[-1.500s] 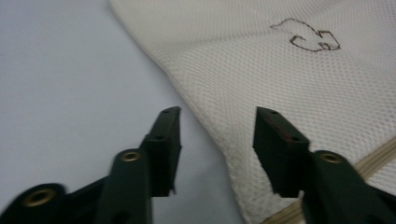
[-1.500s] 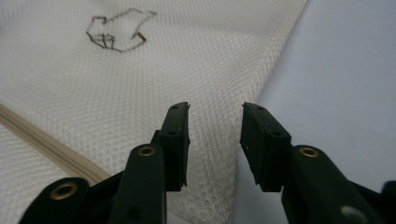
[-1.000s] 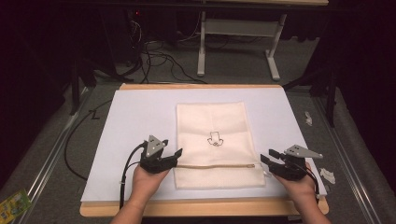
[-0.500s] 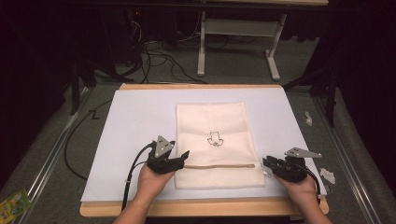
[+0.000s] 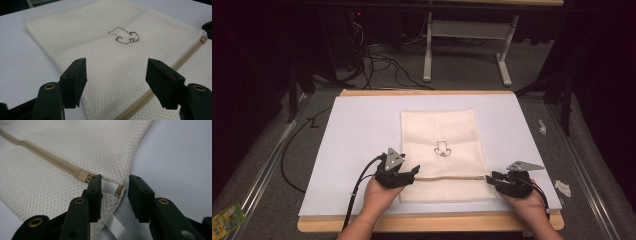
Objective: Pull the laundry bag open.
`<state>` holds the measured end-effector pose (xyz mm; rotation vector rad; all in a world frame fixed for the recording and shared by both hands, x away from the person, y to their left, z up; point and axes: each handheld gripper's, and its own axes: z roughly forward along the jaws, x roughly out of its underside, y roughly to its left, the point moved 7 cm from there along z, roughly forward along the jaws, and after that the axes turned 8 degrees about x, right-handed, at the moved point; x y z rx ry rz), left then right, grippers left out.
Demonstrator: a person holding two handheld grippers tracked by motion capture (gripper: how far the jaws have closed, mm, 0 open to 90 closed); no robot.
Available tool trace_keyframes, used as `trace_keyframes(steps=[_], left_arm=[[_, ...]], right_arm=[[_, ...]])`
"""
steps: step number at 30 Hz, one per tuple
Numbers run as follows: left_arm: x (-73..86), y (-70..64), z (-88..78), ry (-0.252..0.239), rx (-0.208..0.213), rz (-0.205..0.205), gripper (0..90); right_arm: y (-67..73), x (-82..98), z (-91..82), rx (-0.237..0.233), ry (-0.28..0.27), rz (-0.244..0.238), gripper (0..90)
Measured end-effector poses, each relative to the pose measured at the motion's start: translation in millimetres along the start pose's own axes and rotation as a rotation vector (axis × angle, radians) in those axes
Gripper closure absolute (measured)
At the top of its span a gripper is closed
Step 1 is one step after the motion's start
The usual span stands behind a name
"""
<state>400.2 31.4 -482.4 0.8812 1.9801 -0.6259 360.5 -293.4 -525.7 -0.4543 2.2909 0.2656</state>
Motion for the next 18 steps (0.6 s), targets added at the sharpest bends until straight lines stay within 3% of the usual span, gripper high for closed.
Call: trace_keyframes(steps=[5, 12, 18], left_arm=[[0.6, -1.4, 1.8, 0.005, -0.003, 0.002, 33.8], [-0.4, -5.7, 1.0, 0.014, 0.009, 0.005, 34.5], [-0.3, -12.7, 4.0, 0.022, 0.044, 0.006, 38.1]], right_arm=[[3.5, 1.0, 0.1, 0.022, 0.000, -0.036, 69.0], [9.5, 1.0, -0.7, 0.046, 0.010, -0.085, 83.8], [9.5, -2.7, -2.5, 0.036, 0.009, -0.078, 84.8]])
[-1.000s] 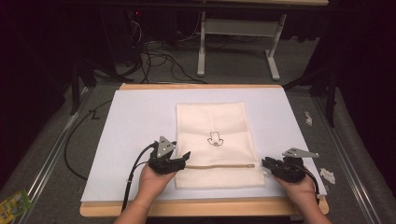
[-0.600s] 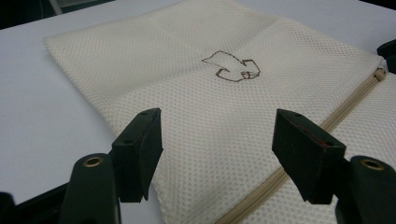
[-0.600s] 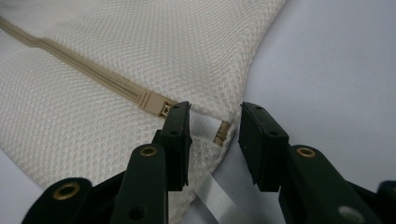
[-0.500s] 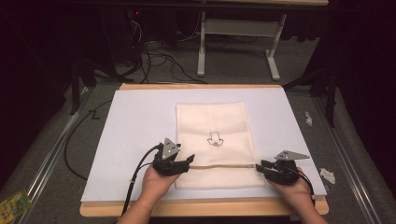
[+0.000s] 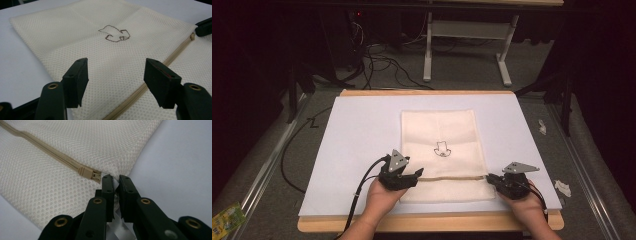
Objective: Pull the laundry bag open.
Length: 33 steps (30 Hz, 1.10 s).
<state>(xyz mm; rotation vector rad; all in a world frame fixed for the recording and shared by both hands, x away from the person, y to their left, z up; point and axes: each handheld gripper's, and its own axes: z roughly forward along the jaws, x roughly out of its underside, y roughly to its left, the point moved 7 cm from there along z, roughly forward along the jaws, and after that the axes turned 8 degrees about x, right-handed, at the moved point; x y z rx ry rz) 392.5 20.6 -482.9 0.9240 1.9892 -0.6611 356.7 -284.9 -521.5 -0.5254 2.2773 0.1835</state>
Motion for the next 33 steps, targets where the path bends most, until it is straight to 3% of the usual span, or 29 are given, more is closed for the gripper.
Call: trace_keyframes(steps=[4, 10, 13, 18, 22, 26, 33], left_arm=[[-5.0, -14.3, 5.5, -0.014, 0.046, -0.011, 41.1], [-14.2, -47.4, 23.8, -0.010, 0.122, 0.023, 47.7], [-17.0, -61.1, 37.9, 0.006, 0.168, 0.015, 50.2], [-24.5, -80.5, 62.6, 0.032, 0.199, 0.032, 57.3], [-27.4, -98.4, 89.8, 0.068, 0.252, 0.016, 61.7], [-29.3, -108.1, 101.5, 0.079, 0.264, 0.022, 64.1], [-36.0, -118.5, 118.5, 0.089, 0.248, 0.042, 67.6]], right_arm=[[1.4, -1.0, -1.1, -0.004, 0.000, 0.002, 84.7], [2.6, -4.8, -3.9, -0.011, -0.015, -0.011, 84.7], [3.3, -7.3, -7.0, -0.012, -0.028, -0.013, 84.8], [6.2, -11.2, -12.1, -0.031, -0.052, -0.038, 84.7], [5.4, -13.8, -14.0, -0.035, -0.067, -0.032, 84.7], [4.9, -15.5, -15.1, -0.034, -0.079, -0.032, 84.7], [5.7, -17.1, -16.1, -0.041, -0.089, -0.033, 84.7]])
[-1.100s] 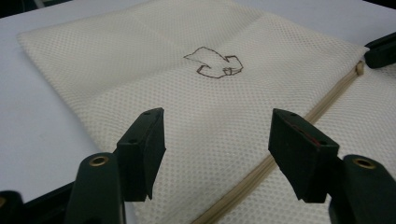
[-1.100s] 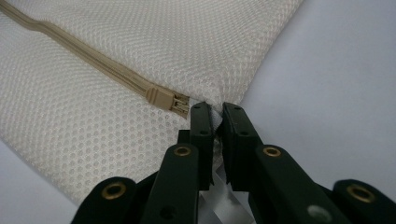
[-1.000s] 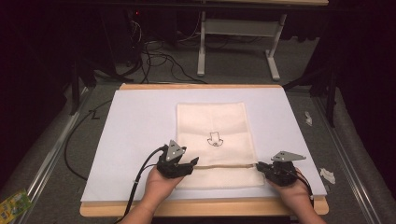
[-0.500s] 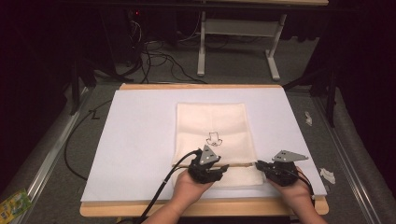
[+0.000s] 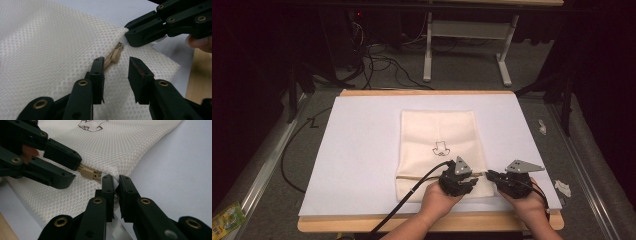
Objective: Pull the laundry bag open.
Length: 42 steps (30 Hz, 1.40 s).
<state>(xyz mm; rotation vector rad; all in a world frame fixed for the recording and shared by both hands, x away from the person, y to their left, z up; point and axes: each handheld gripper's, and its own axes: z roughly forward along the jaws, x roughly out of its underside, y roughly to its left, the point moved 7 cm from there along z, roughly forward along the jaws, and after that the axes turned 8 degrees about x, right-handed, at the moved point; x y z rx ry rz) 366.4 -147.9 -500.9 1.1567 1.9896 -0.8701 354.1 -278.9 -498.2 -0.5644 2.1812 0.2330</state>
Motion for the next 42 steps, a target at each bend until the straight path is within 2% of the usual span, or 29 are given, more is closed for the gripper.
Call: trace_keyframes(steps=[7, 9, 13, 15, 21, 32, 42], left_arm=[[-3.2, -0.4, 11.1, 0.006, -0.028, 0.006, 71.8], [-3.0, 0.5, 12.3, 0.006, -0.042, 0.003, 79.4], [-3.1, -0.6, 12.7, 0.004, -0.038, 0.009, 84.8], [-3.1, -2.8, 12.9, 0.001, -0.044, 0.027, 86.7], [-1.4, -3.9, 11.9, 0.002, -0.042, 0.049, 87.6], [1.7, -1.6, 4.4, 0.010, -0.039, 0.042, 87.7], [13.2, 8.6, -9.8, 0.029, -0.052, 0.035, 87.6]], right_arm=[[2.2, -4.8, -3.0, -0.006, -0.022, 0.009, 85.0], [1.8, -4.7, -2.2, -0.002, -0.022, 0.004, 85.0], [2.0, -5.1, -2.4, -0.001, -0.026, 0.004, 85.1], [2.0, -5.8, -2.6, 0.001, -0.031, 0.003, 85.2], [2.6, -5.5, -2.6, 0.009, -0.024, -0.005, 85.3], [2.1, -6.0, -2.8, 0.020, -0.025, -0.013, 85.5], [-2.6, -5.1, -3.3, 0.034, -0.027, -0.010, 85.5]])
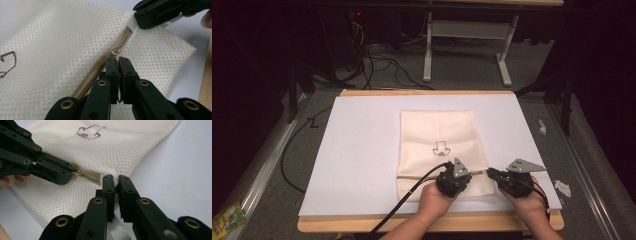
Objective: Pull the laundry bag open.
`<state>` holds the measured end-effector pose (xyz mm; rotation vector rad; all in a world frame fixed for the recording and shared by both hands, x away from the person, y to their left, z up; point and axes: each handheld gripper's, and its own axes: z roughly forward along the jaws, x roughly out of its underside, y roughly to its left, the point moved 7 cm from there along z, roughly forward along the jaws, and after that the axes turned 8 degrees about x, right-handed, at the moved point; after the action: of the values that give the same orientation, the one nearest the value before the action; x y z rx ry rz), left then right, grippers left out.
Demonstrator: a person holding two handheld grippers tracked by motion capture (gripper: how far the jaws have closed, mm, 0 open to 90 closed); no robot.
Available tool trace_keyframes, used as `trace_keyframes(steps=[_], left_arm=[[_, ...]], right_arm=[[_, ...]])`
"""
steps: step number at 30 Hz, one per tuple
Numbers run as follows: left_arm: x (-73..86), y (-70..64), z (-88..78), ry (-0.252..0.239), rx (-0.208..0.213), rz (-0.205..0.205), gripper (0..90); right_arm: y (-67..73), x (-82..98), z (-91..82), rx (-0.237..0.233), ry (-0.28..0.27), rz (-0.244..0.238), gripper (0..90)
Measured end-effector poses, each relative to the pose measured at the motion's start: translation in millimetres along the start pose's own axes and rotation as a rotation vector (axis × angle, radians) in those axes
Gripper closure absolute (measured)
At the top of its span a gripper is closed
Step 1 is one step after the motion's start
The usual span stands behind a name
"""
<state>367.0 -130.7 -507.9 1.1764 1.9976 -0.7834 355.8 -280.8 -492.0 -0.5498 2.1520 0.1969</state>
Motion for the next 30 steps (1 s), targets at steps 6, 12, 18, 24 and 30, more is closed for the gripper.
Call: trace_keyframes(steps=[6, 12, 18, 24, 30], left_arm=[[8.1, 8.5, -14.7, 0.013, -0.017, -0.003, 87.6], [19.9, 20.1, -33.8, 0.019, -0.039, -0.022, 87.6], [33.6, 31.4, -56.4, 0.029, -0.067, -0.035, 87.6], [46.3, 44.9, -76.9, 0.037, -0.105, -0.059, 87.6], [61.6, 59.9, -100.7, 0.055, -0.133, -0.097, 87.6]], right_arm=[[-1.3, 0.2, -0.7, 0.006, 0.002, 0.013, 85.5], [-3.1, -0.6, -0.7, 0.008, -0.003, 0.015, 85.5], [-2.5, -2.8, -1.1, 0.001, -0.010, 0.018, 85.4], [-4.4, -3.9, -1.1, 0.010, -0.010, 0.025, 85.5], [-8.8, -1.7, -2.9, 0.019, -0.003, 0.046, 85.5]])
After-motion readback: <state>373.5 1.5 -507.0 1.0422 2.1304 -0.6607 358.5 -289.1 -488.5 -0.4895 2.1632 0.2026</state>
